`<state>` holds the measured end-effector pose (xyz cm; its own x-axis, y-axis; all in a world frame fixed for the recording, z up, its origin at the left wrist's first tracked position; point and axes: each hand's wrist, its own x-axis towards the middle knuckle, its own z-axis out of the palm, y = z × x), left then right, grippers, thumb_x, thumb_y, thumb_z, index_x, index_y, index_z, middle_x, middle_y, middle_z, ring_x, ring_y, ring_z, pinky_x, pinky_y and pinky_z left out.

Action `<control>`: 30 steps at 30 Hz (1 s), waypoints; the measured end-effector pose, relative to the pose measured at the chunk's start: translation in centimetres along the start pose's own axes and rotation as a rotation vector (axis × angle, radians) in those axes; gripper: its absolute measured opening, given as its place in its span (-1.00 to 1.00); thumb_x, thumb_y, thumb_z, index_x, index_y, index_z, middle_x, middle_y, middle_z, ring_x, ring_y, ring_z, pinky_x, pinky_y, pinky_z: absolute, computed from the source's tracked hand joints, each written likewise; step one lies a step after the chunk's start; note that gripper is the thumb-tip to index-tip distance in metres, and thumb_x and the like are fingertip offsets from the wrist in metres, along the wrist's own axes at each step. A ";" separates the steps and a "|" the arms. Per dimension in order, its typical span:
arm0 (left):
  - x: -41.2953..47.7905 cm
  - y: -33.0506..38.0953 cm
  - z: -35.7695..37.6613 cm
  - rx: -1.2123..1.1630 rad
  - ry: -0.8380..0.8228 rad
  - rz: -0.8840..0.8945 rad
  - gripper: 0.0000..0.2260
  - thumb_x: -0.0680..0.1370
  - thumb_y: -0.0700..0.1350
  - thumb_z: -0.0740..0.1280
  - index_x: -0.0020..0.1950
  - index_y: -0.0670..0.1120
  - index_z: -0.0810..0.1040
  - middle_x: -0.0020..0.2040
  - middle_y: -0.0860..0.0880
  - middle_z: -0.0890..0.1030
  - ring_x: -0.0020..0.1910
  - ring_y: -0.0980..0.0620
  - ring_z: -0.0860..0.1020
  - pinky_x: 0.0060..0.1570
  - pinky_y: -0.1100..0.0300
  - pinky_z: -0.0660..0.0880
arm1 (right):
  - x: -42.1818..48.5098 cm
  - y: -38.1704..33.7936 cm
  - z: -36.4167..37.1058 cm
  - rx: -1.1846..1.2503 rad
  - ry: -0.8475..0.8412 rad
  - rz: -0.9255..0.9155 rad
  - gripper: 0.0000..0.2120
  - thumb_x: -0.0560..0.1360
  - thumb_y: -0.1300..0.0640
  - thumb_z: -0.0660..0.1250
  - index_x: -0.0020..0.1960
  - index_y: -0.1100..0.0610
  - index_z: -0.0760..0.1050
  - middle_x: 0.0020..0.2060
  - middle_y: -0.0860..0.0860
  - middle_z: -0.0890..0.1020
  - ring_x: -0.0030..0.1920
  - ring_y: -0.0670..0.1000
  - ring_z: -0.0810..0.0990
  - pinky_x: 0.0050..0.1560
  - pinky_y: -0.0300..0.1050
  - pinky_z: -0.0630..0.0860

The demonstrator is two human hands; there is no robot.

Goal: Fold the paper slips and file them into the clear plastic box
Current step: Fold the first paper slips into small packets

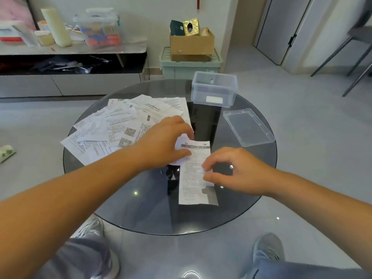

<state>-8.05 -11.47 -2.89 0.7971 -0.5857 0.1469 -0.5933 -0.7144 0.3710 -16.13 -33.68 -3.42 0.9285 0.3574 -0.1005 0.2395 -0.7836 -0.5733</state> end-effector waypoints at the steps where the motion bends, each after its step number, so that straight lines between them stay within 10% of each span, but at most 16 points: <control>1: -0.5 0.0 -0.3 -0.017 -0.062 0.044 -0.75 0.51 0.04 0.47 0.17 0.13 0.58 0.14 0.18 0.53 0.10 0.19 0.46 0.19 0.21 0.44 | -0.2 0.0 -0.1 0.003 0.013 0.003 -0.78 0.51 -0.16 0.38 0.08 -0.10 0.64 0.07 -0.28 0.61 0.15 -0.23 0.52 0.20 -0.18 0.53; 10: -3.4 0.1 0.1 -0.209 -0.355 0.055 -0.66 0.46 0.20 0.48 0.19 0.16 0.60 0.20 0.25 0.52 0.23 0.28 0.43 0.26 0.30 0.38 | -2.0 0.4 0.0 -0.029 -0.024 -0.020 -0.39 0.29 -0.44 0.29 0.21 -0.12 0.57 0.23 -0.28 0.51 0.28 -0.23 0.42 0.32 -0.20 0.43; 16: -3.7 0.7 -1.0 -0.345 -0.442 -0.092 -0.38 0.19 0.27 0.56 0.23 0.21 0.54 0.25 0.37 0.44 0.25 0.43 0.35 0.16 0.47 0.28 | -2.2 0.4 0.7 -0.028 -0.066 -0.046 -0.48 0.26 -0.34 0.53 0.11 -0.16 0.50 0.30 -0.32 0.38 0.29 -0.44 0.20 0.20 -0.50 0.23; 30: -3.6 1.6 -0.2 -0.343 -0.334 -0.045 -0.53 0.31 0.26 0.51 0.18 0.18 0.58 0.16 0.34 0.51 0.18 0.40 0.40 0.06 0.51 0.33 | -0.9 0.2 1.2 0.199 0.095 -0.016 -0.87 0.51 -0.07 0.43 -0.19 -0.08 0.58 -0.02 -0.23 0.61 0.15 -0.15 0.53 0.17 -0.04 0.54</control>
<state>-11.87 -10.43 -2.62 0.7082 -0.6882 -0.1576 -0.4432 -0.6071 0.6595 -17.28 -33.54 -4.46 0.9500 0.3118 -0.0189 0.2020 -0.6593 -0.7242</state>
